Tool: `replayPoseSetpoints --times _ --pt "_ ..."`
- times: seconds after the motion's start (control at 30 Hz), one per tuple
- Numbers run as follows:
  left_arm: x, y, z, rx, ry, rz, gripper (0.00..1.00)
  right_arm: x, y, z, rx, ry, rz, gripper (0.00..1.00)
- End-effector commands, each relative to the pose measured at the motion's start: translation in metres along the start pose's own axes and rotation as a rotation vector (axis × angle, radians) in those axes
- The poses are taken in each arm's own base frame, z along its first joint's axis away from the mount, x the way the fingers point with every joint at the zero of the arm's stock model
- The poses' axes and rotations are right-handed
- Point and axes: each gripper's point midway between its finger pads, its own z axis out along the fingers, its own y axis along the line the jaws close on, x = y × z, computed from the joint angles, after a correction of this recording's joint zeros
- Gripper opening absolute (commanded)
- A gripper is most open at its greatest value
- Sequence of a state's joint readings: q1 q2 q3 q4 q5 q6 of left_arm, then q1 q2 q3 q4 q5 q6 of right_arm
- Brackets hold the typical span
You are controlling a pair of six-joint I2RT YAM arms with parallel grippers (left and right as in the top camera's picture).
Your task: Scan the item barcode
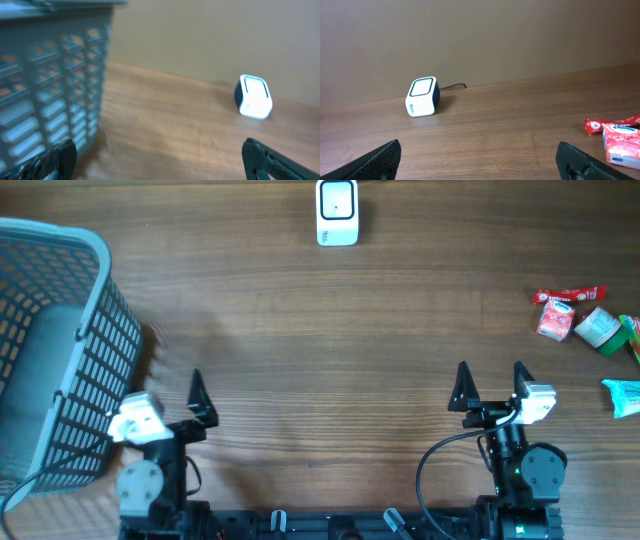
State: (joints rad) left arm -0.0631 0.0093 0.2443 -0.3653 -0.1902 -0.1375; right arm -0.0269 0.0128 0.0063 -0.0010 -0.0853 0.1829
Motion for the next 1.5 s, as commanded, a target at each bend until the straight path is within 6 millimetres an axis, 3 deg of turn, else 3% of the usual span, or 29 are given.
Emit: replayPoseSetpoints --times 0.0,0.13,0.33,0.4,0.5,0.83,1.03,1.47 --pt "0.028 -0.005 0.009 0.048 0.052 0.003 1.00 -0.002 0.000 0.000 0.002 -0.011 0.009 1.00" --pt "0.044 0.002 0.018 0.028 0.051 -0.003 1.00 -0.002 0.000 0.000 0.002 -0.011 0.009 1.00" --pt "0.037 0.002 0.025 0.037 -0.037 -0.014 1.00 -0.002 0.000 0.000 0.002 -0.011 0.009 1.00" --pt "0.026 0.000 0.026 0.049 -0.104 -0.022 1.00 -0.002 0.000 0.000 0.002 -0.011 0.009 1.00" --pt "0.038 0.003 0.027 0.038 -0.056 -0.009 1.00 -0.002 0.000 0.000 0.002 -0.011 0.009 1.00" --pt "0.039 -0.001 0.027 0.062 -0.051 -0.007 1.00 -0.002 0.000 0.000 0.002 -0.011 0.009 1.00" --pt "0.043 -0.014 0.026 0.132 -0.038 0.141 1.00 -0.002 0.000 0.000 0.002 -0.011 0.009 1.00" --pt "0.044 -0.016 0.026 0.146 -0.038 0.141 1.00 -0.002 0.000 0.000 0.002 -0.011 0.009 1.00"
